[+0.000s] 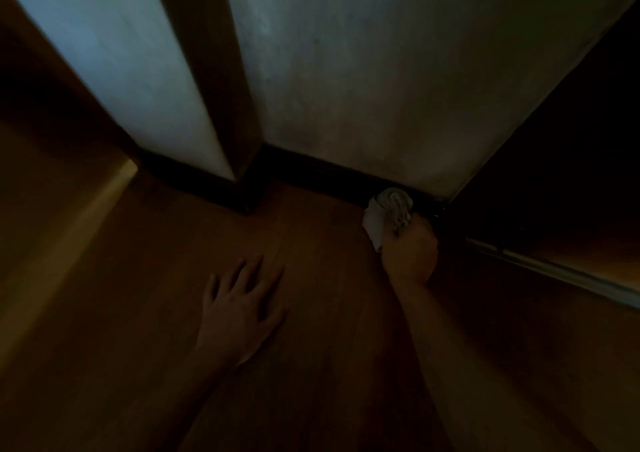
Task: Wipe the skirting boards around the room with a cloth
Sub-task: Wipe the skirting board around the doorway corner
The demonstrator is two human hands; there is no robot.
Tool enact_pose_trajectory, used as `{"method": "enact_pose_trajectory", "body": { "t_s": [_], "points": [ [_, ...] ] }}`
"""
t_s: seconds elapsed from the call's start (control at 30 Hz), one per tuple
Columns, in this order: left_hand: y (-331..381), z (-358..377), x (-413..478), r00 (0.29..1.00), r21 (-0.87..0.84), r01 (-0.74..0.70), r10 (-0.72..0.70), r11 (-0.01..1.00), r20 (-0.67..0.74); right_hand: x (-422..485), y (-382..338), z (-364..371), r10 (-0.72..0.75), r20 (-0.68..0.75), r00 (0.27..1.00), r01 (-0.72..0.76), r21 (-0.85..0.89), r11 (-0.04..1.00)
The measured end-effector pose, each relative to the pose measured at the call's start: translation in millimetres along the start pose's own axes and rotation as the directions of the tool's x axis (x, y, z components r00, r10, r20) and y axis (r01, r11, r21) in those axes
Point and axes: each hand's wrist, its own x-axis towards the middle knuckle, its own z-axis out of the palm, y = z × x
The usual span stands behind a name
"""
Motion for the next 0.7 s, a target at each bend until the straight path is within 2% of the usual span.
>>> {"method": "enact_pose_trajectory", "body": {
  "t_s": [0.07,0.2,0.37,0.43,0.57,0.67,0.7],
  "points": [
    [-1,0,-1,1.0,-0.006,-0.002,0.002,1.0,-0.006,2,-3,1,-0.002,-0.002,1.0,0.002,-0.004,1.0],
    [-1,0,0,1.0,-0.025,0.003,-0.003,1.0,-0.007,-2,2,0,0.073,-0.093,0.993,-0.071,0.021,0.997],
    [-1,3,0,1.0,-0.01,-0.001,0.001,1.0,-0.01,3,-12,11,-0.065,0.067,0.996,0.064,0.01,0.998],
    [-2,2,0,1.0,0.004,-0.005,0.005,1.0,-0.006,7,-13,9,-0.065,0.067,0.996,0.065,-0.002,0.998],
    [-1,-1,1,1.0,-0.035,-0.009,0.009,0.999,-0.008,7,13,-11,0.023,-0.053,0.998,-0.023,-0.005,1.0],
    [-1,-2,-1,1.0,-0.041,-0.013,0.013,0.999,0.005,3,32,-24,0.12,-0.206,0.971,-0.115,0.034,0.993],
    [-1,-2,-1,1.0,-0.048,-0.013,0.013,0.999,0.004,2,34,-25,0.138,-0.218,0.966,-0.131,0.045,0.99]
  ]
}}
